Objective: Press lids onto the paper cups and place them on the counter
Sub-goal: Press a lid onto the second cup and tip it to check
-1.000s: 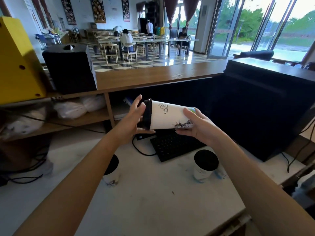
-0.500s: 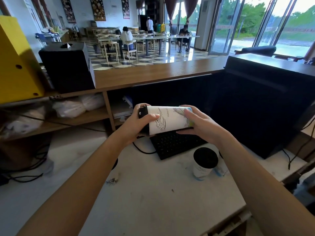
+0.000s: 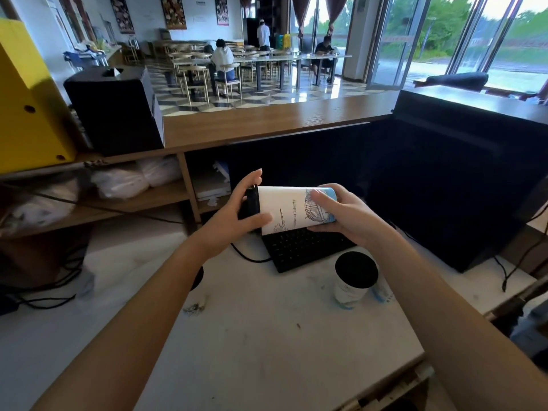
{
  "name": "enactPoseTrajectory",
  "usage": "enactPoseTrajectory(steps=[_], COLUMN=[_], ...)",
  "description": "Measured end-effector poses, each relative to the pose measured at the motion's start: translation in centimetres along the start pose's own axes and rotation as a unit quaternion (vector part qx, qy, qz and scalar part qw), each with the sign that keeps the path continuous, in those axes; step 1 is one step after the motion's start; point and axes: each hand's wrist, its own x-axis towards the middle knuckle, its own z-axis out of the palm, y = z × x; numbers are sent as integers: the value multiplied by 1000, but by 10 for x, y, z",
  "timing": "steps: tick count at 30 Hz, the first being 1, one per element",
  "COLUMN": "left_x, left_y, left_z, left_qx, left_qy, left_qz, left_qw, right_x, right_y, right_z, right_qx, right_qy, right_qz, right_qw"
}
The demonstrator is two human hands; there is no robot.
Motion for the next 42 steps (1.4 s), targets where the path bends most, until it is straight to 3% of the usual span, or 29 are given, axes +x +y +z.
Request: enactPoseTrajectory(steps=[4, 8, 12, 16, 20, 25, 29, 35, 38, 42], left_x=[1, 2, 7, 5, 0, -4, -5, 0, 2, 7], left_y=[-5, 1, -2, 1, 5, 4, 3, -2, 0, 3], left_z=[-6, 1, 13, 16, 14, 9, 1, -8, -3, 11], left_qx=[-217, -282, -266, -191, -8, 114, 77, -3, 73, 121], left_qy=[-19, -5, 87, 122, 127, 95, 27, -12, 11, 87], left_qz=[-156, -199, -170, -80, 43, 119, 74, -112, -103, -38], left_qw=[964, 938, 945, 971, 991, 982, 994, 994, 992, 988], right_x=[0, 2, 2, 4, 7, 5, 6, 8, 13, 18], right_y=[2, -1, -4, -6, -3, 2, 9, 12, 15, 27], right_z=[-3, -2, -3, -2, 3, 5, 4, 1, 0, 11], right_qx=[34, -20, -19, 5, 21, 79, 124, 101, 157, 335], right_qy=[-15, -33, -52, -30, -33, -48, -39, -49, -47, -41], right_qz=[-34, -94, -115, -2, 88, 71, 17, -37, -31, -16], right_qw=[999, 995, 992, 1000, 995, 993, 991, 993, 986, 941])
